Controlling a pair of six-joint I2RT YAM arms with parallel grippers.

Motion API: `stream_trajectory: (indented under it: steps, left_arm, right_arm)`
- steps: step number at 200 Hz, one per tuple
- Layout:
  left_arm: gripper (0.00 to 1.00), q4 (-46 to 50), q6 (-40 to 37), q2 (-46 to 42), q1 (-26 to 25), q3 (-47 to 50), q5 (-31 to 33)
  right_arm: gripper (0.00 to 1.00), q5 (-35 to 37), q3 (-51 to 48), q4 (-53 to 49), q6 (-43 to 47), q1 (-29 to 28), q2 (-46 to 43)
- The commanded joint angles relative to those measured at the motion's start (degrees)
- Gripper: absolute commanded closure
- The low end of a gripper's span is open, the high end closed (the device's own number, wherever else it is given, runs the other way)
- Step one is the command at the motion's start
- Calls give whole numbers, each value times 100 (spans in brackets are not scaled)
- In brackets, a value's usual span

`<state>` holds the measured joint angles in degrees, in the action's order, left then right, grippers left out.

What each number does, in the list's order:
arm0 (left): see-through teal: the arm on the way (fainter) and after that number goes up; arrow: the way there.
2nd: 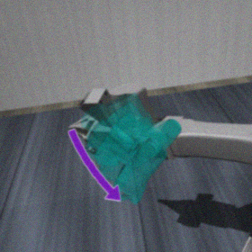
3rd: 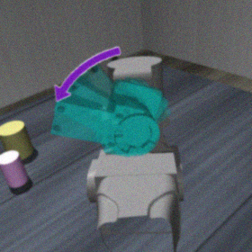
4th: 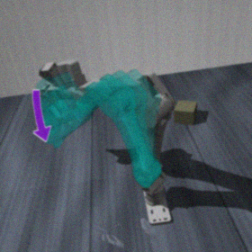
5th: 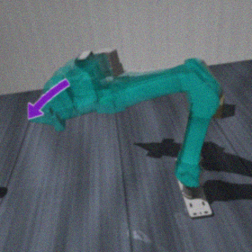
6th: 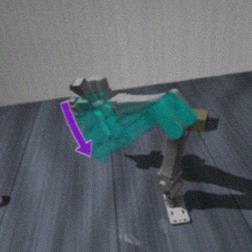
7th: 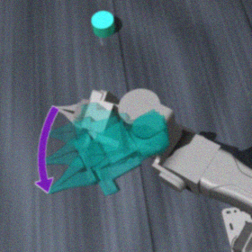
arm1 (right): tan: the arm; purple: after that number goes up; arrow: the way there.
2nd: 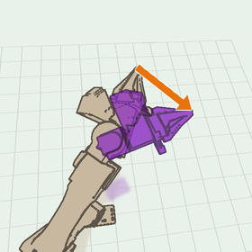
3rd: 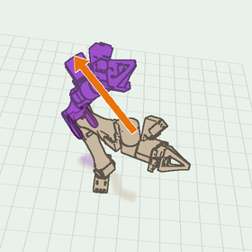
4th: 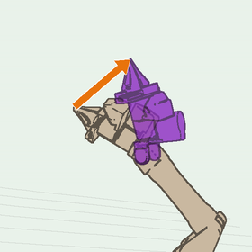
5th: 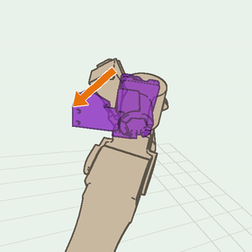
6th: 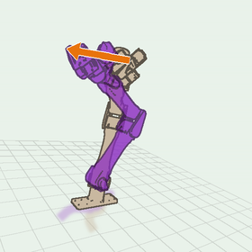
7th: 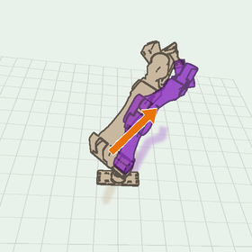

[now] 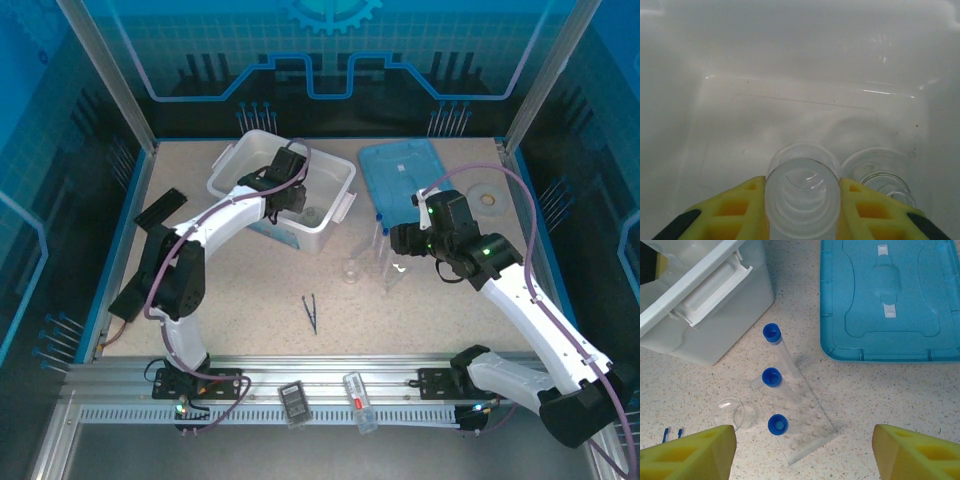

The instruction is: Organize the chemistry lab equipment

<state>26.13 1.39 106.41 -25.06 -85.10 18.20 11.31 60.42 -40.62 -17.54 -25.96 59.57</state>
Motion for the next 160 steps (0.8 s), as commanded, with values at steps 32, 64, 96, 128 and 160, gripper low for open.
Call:
stream_trajectory:
  steps: [32,64,96,128,160]
  left_arm:
    - [85,-187,147,195,40,20,-226]
    - [85,-203,177,213,36,89,-324]
    - [85,-221,185,222,36,155,-437]
    - [83,-74,173,341,36,41,-475]
    - [80,99,202,507,36,-137,-395]
  right_arm:
    - [27,-65,-57,2,-48,3,-96]
    - [26,-68,-61,10,-47,17,-78]
    - [27,-67,-66,28,-52,14,-63]
    - [27,-76,-60,28,-48,12,-61]
    - [27,-63,-64,19,-45,13,-76]
